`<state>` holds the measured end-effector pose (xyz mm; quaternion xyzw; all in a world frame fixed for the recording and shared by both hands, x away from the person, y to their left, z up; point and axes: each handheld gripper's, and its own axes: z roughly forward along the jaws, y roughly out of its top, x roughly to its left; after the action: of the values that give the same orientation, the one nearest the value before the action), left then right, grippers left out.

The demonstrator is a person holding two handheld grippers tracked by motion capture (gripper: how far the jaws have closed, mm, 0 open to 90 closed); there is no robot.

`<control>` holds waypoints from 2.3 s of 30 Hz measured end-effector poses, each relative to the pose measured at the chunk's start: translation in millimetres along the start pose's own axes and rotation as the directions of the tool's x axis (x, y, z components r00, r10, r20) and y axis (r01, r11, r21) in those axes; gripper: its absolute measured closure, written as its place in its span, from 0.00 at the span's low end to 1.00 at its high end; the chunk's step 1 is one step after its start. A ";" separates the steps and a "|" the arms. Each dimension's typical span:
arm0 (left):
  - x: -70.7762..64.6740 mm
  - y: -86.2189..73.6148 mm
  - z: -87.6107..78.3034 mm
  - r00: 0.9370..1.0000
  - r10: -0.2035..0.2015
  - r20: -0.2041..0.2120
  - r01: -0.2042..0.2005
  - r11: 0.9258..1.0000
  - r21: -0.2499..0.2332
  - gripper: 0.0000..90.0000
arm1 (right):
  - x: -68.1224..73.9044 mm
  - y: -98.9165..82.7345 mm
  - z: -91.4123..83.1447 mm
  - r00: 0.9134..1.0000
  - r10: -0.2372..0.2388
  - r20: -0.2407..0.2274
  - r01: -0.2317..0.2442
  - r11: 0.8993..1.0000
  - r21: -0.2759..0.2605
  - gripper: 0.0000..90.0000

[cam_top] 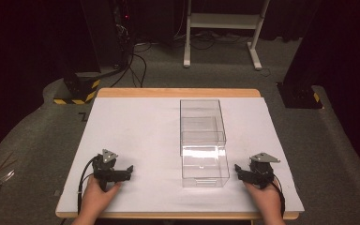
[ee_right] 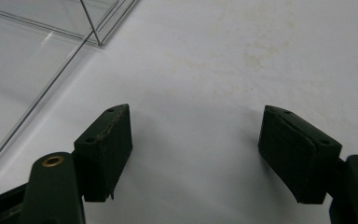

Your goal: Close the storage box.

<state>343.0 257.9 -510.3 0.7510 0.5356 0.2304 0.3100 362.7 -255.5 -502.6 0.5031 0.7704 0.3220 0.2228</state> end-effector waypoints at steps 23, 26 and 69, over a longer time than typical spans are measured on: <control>-0.6 -0.2 -0.2 1.000 -0.003 -0.001 0.003 1.000 -0.002 0.02 | 6.6 12.7 -24.7 1.000 -0.028 -0.004 0.027 0.989 -0.145 0.29; -0.4 -0.2 -0.2 1.000 0.000 -0.002 0.000 1.000 -0.002 0.02 | 6.8 13.6 -29.7 1.000 -0.024 -0.006 0.023 0.986 -0.163 0.29; 0.2 0.2 0.2 1.000 -0.001 0.001 0.001 1.000 0.000 0.02 | 24.5 9.1 -82.1 0.986 -0.046 -0.159 -0.011 0.940 -0.341 0.25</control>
<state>343.3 257.9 -510.3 0.7510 0.5357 0.2297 0.3103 304.0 -252.7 -439.6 0.4216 0.7233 0.4889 0.2448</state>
